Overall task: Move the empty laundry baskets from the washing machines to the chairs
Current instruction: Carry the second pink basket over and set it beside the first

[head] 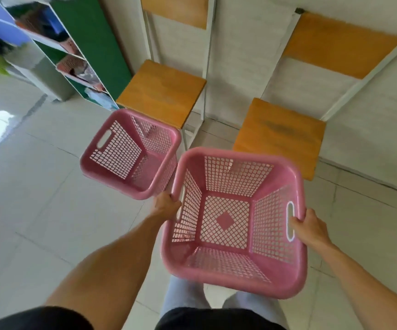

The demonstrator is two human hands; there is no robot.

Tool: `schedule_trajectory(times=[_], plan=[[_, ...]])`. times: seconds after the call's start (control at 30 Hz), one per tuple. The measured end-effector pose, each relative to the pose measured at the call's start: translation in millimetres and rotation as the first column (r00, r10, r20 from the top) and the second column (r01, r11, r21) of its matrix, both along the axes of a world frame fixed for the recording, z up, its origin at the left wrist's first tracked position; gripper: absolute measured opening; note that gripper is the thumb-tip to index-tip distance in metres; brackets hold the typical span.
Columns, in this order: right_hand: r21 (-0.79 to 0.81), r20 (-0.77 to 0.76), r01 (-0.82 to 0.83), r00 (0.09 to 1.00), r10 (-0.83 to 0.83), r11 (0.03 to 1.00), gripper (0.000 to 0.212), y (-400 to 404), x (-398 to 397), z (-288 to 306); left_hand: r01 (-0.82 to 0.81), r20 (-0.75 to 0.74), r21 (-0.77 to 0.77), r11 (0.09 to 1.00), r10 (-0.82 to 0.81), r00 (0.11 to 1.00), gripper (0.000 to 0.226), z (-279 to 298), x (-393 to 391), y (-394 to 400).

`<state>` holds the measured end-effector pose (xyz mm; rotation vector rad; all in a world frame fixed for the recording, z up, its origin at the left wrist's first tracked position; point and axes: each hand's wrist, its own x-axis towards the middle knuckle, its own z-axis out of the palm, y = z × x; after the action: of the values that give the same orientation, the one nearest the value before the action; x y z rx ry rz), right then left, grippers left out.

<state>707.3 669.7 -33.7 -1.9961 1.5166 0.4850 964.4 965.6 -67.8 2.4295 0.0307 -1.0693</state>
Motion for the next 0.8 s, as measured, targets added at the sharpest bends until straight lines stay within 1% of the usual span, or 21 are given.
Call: schedule_trajectory(times=[0.07, 0.13, 0.23, 0.27, 0.33, 0.43, 0.67, 0.73, 0.8], plan=[[0.017, -0.031, 0.046, 0.998, -0.046, 0.999, 0.028, 7, 12, -6, 0.073, -0.015, 0.040, 0.997, -0.073, 0.997, 0.021, -13, 27, 1], [0.039, -0.066, 0.084, 0.995, -0.081, 0.996, 0.026, 13, 22, -16, 0.166, -0.062, 0.070, 0.984, -0.162, 0.985, 0.024, -23, 47, 0], [0.059, -0.101, 0.157, 0.983, -0.150, 0.986, 0.028, 22, 38, -32, 0.318, -0.149, 0.078, 0.945, -0.305, 0.941, 0.031, -40, 80, -8], [0.072, -0.118, 0.168, 0.980, -0.159, 0.983, 0.029, 26, 43, -37, 0.330, -0.159, 0.074, 0.941, -0.316, 0.936, 0.032, -45, 88, -10], [0.100, -0.143, 0.181, 0.976, -0.166, 0.978, 0.029, 30, 53, -46, 0.309, -0.131, 0.076, 0.948, -0.298, 0.946, 0.035, -56, 102, -16], [0.149, -0.152, 0.194, 0.973, -0.171, 0.970, 0.026, 28, 66, -69, 0.310, -0.116, 0.094, 0.946, -0.299, 0.947, 0.033, -77, 118, -22], [0.211, -0.157, 0.235, 0.966, -0.205, 0.949, 0.026, 19, 97, -145, 0.306, -0.087, 0.178, 0.935, -0.295, 0.952, 0.034, -141, 141, -39], [0.216, -0.163, 0.236, 0.965, -0.203, 0.947, 0.027, 18, 103, -168, 0.338, -0.091, 0.209, 0.918, -0.326, 0.941, 0.032, -159, 148, -44], [0.213, -0.177, 0.214, 0.968, -0.177, 0.953, 0.027, 19, 109, -187, 0.326, -0.082, 0.239, 0.915, -0.316, 0.945, 0.031, -178, 152, -48]])
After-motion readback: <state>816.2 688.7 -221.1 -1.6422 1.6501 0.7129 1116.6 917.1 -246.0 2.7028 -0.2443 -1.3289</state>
